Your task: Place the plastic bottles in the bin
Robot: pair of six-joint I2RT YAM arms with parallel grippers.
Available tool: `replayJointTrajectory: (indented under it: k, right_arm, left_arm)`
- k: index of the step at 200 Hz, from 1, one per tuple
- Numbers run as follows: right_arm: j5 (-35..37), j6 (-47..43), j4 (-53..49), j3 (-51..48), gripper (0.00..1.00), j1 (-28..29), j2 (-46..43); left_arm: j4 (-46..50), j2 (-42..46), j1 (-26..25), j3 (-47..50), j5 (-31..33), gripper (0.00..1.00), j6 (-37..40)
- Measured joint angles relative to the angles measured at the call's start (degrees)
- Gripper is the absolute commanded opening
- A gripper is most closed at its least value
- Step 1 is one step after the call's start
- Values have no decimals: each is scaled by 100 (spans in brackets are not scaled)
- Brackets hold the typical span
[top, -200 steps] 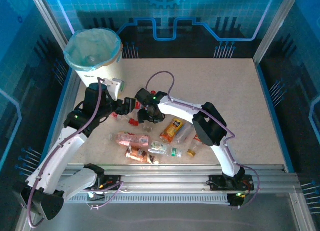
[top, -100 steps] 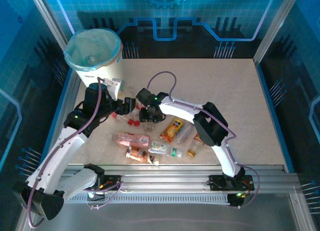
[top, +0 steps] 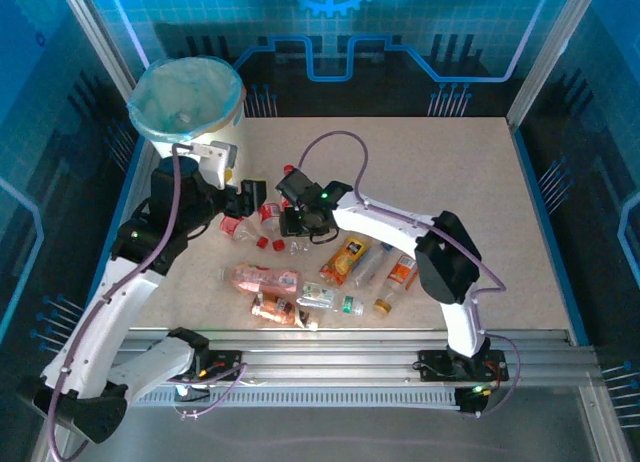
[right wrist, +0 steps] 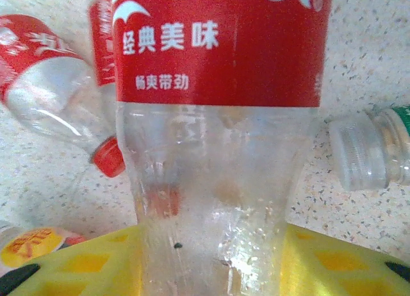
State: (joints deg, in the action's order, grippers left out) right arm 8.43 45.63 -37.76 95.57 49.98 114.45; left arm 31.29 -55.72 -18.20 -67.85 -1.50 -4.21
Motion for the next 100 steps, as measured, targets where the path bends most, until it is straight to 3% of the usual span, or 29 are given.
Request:
replayJointTrajectory:
  k: [100]
  right_arm:
    - [520,-1121,544,-660,51,573,-1600]
  left_arm:
    - [293,46,0,-702,-153,83,-592]
